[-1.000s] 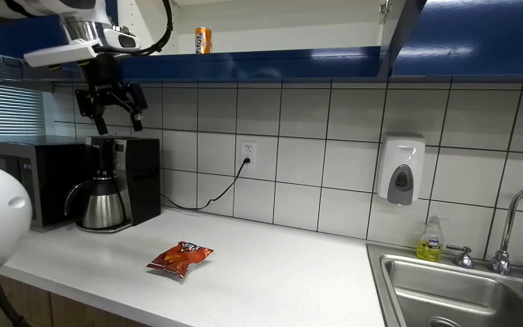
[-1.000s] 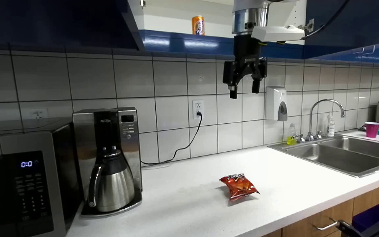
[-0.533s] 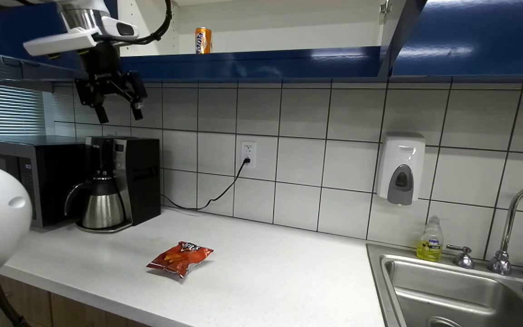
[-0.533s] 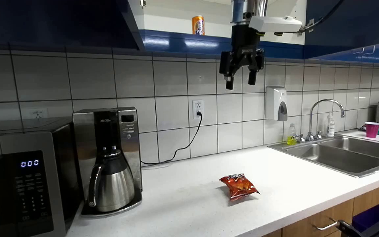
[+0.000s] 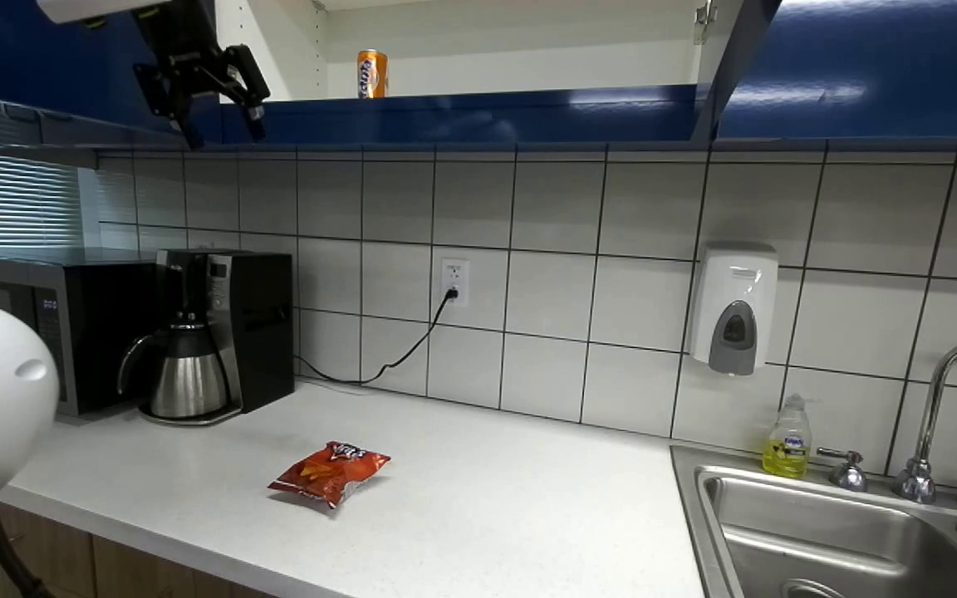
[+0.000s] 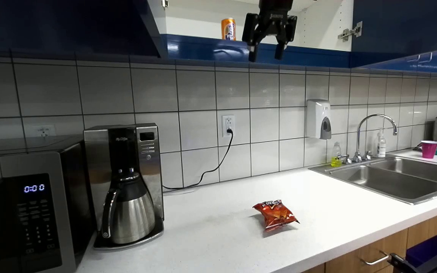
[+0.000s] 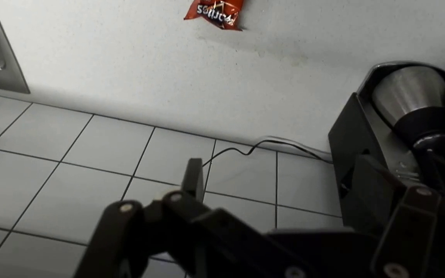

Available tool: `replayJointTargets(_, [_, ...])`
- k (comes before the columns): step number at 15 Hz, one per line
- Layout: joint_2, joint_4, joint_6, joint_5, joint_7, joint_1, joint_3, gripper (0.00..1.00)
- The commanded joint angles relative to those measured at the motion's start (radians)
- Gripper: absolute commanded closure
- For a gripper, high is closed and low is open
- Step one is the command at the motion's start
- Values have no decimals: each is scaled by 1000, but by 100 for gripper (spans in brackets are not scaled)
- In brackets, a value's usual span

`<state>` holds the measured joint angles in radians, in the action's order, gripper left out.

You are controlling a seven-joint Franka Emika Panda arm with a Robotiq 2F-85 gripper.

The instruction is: Take the can out of the open upper cabinet and put it on the countertop.

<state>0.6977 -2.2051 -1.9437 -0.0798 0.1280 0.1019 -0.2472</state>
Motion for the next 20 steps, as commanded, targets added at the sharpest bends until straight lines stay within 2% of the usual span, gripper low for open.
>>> replayJointTargets(1, [-66, 131, 31, -37, 21, -19, -11, 0])
replayJointTargets(13, [-311, 528, 117, -150, 87, -51, -29, 0])
replayJointTargets(20, [-474, 704, 117, -222, 141, -48, -23, 0])
